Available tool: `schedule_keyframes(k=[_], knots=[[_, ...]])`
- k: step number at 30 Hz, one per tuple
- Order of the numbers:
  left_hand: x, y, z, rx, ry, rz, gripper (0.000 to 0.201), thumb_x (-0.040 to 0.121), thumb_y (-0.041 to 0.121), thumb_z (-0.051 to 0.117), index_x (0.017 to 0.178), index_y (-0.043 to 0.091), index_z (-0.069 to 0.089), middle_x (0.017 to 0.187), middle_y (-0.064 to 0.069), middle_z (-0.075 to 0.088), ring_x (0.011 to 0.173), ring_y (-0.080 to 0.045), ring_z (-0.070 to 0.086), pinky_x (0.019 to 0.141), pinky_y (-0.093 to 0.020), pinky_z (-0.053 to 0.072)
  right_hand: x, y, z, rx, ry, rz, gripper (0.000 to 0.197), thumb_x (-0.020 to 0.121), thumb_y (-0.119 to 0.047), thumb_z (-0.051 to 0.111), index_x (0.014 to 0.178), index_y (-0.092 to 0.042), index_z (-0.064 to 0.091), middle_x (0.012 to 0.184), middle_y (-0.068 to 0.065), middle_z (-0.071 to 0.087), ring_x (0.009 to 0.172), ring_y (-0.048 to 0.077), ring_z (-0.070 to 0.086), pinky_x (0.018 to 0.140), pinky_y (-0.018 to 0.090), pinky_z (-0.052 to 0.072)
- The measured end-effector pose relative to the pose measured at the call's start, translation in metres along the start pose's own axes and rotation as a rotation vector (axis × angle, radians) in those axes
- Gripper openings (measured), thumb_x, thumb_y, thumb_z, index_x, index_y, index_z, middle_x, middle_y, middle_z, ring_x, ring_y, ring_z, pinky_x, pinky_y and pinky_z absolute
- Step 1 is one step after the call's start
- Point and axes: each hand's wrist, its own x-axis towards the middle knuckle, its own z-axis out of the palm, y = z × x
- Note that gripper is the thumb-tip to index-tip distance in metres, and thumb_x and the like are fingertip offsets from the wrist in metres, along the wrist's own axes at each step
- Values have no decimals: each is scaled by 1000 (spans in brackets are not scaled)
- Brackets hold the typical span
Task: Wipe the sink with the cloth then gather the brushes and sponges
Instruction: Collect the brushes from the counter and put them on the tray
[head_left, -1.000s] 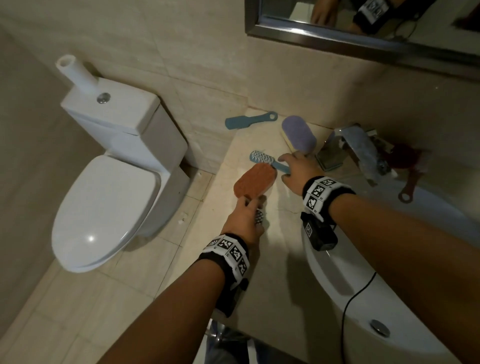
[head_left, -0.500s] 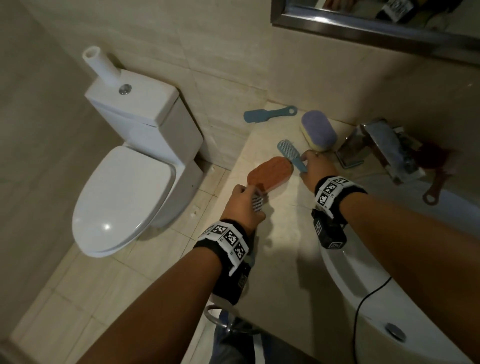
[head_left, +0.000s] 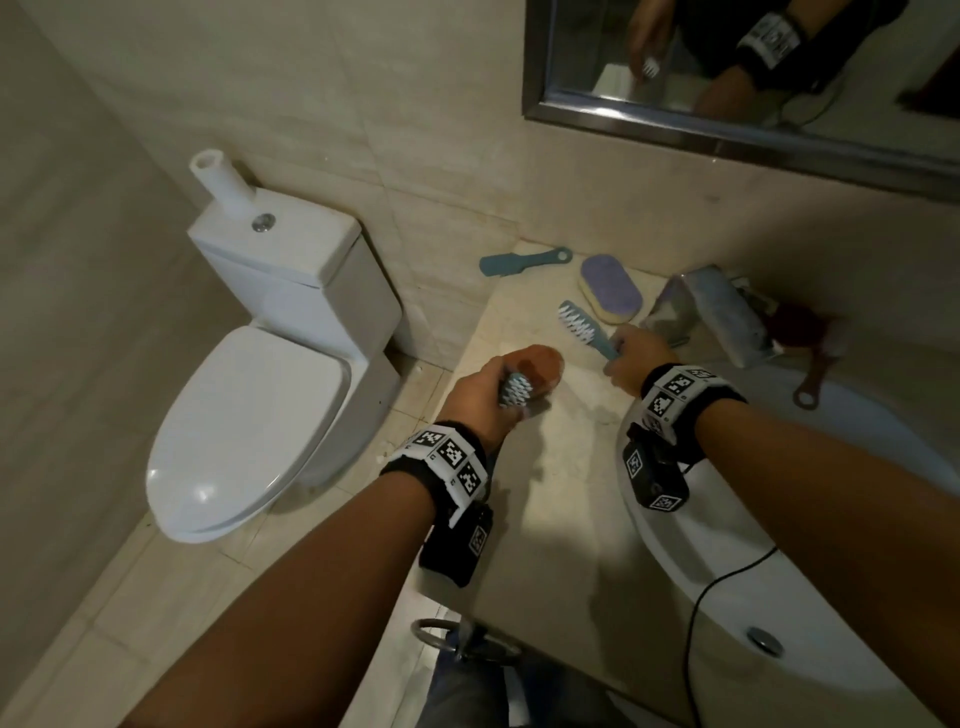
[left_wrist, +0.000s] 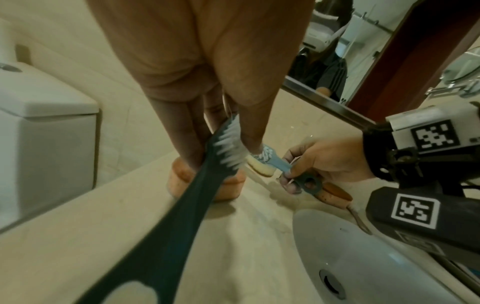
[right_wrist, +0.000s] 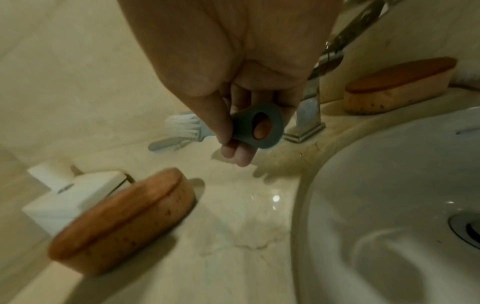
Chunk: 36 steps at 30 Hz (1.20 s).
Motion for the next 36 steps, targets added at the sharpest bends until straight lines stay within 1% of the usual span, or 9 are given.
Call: schedule_keyframes(k=[4,7,11,16,20,24,28,32,36], knots=[[-5,22,-17,58,-28,65,44,87,20,63,127,16,45,115,-14,62,98,-26,59,79,-26,42,-23,-9,-27,39,15,15,29,88,-7,54,117,-5,49,112,21,57,99,34,55,79,36,45],[-9,39,-25,72,-37,133,46,91,21,58,133,19,41,117,-16,62,102,-31,59,82,-26,43,-46,-14,-45,112,42,2,28,86,-12,53,114,-10,50,108,22,60,98,36,58,82,42,49],[-16,65,-28,79,-59,242,46,93,20,54,137,20,39,122,-14,61,107,-30,59,82,-24,41,-91,-16,-70,216,87,-6,25,91,-16,52,114,-10,51,96,25,63,76,29,55,66,34,43],[-22,100,-2,111,-201,294,52,91,18,57,138,19,37,124,-15,59,108,-32,59,87,-33,48,-153,2,-95,281,191,66,23,91,-8,48,113,-10,54,87,18,61,69,25,56,63,32,49],[-38,121,33,103,-346,323,64,85,12,64,140,19,32,124,-13,56,101,-30,59,79,-32,51,-190,37,-101,325,264,140,10,95,-11,44,104,-15,43,88,10,56,59,12,48,49,22,38],[-59,146,67,163,-397,370,69,81,9,67,140,18,32,124,-15,56,104,-32,60,80,-34,52,-220,85,-106,362,317,231,34,94,-16,48,127,-16,39,95,13,56,64,21,49,56,27,38],[-80,191,110,197,-369,464,70,78,5,69,139,15,35,126,-12,54,109,-30,57,81,-31,49,-260,146,-118,357,351,268,42,93,-23,51,133,-21,39,97,13,56,79,26,52,70,34,44],[-100,234,174,170,-384,483,76,76,4,68,142,15,32,135,-15,47,114,-30,55,92,-37,52,-295,219,-135,313,389,329,45,90,-25,56,133,-20,41,131,15,50,112,34,54,96,44,47],[-133,276,250,198,-430,540,69,80,7,66,141,15,35,129,-13,52,112,-28,56,89,-28,47,-337,305,-146,373,417,432,32,90,-21,58,119,-11,49,109,12,55,102,29,55,89,37,44]])
